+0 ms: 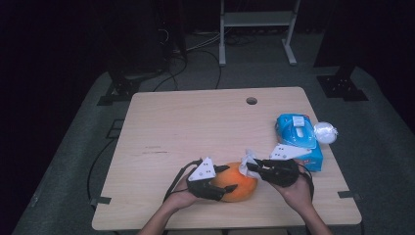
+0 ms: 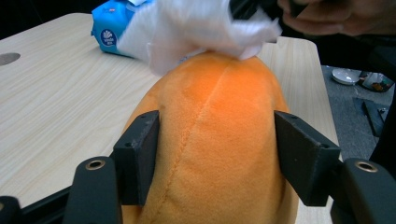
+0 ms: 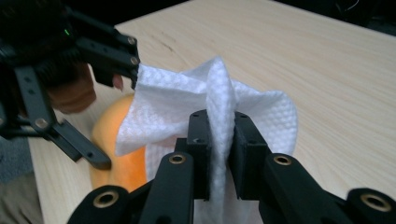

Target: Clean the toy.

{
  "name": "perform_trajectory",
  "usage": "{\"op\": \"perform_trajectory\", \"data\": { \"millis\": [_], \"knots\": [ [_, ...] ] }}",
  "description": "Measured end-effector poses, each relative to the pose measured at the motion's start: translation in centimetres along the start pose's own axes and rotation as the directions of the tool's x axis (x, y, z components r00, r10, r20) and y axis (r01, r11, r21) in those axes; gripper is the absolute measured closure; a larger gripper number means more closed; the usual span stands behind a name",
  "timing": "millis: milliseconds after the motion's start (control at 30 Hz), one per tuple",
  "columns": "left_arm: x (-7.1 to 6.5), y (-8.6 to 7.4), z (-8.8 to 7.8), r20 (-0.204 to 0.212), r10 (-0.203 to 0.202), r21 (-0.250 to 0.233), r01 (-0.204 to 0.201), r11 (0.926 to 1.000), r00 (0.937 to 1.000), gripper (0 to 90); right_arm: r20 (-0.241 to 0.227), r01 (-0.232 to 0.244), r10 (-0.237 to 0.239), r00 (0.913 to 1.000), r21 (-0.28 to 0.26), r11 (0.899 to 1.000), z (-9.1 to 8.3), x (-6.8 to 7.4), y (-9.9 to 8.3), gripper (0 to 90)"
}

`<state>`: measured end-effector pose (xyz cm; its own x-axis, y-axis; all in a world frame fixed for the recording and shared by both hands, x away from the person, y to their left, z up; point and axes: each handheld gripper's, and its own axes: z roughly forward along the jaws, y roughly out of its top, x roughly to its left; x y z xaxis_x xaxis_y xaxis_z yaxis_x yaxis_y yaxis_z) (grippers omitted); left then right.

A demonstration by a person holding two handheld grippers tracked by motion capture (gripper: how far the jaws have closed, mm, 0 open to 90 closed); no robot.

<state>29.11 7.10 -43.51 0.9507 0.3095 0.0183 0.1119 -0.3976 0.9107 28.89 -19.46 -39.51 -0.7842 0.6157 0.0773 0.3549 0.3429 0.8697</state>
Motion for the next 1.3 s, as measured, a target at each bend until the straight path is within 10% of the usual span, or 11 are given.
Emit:
{"op": "perform_trajectory", "data": {
  "millis": [200,533,900,1067,1300],
  "knots": [
    [0.2,0.0,-0.1,-0.021,-0.017,0.001,0.017,0.9999,0.9996,33.2,-0.036,0.070,-0.069,0.9969,0.018,0.997,0.4,1.9,0.7,78.1],
    [-0.4,0.6,0.5,-0.086,-0.063,-0.003,0.063,0.9980,0.9943,32.5,-0.025,0.057,-0.057,0.9981,0.019,0.998,-0.1,1.8,0.9,78.0],
    [-1.1,1.2,0.2,0.017,-0.022,-0.006,0.022,0.9997,0.9996,27.6,-0.024,-0.023,0.024,0.9994,0.062,0.998,-0.2,-1.0,-0.6,77.6],
    [0.2,0.2,0.3,-0.004,-0.098,0.025,0.098,0.9948,0.9952,13.8,-0.005,-0.037,0.037,0.9993,0.073,0.997,-0.6,-1.8,-0.9,77.5],
    [-0.2,-0.1,0.5,0.006,-0.068,0.014,0.068,0.9976,0.9977,27.4,-0.058,0.001,0.000,0.9983,0.027,1.000,-0.8,0.3,0.4,77.5]
  ]
}}
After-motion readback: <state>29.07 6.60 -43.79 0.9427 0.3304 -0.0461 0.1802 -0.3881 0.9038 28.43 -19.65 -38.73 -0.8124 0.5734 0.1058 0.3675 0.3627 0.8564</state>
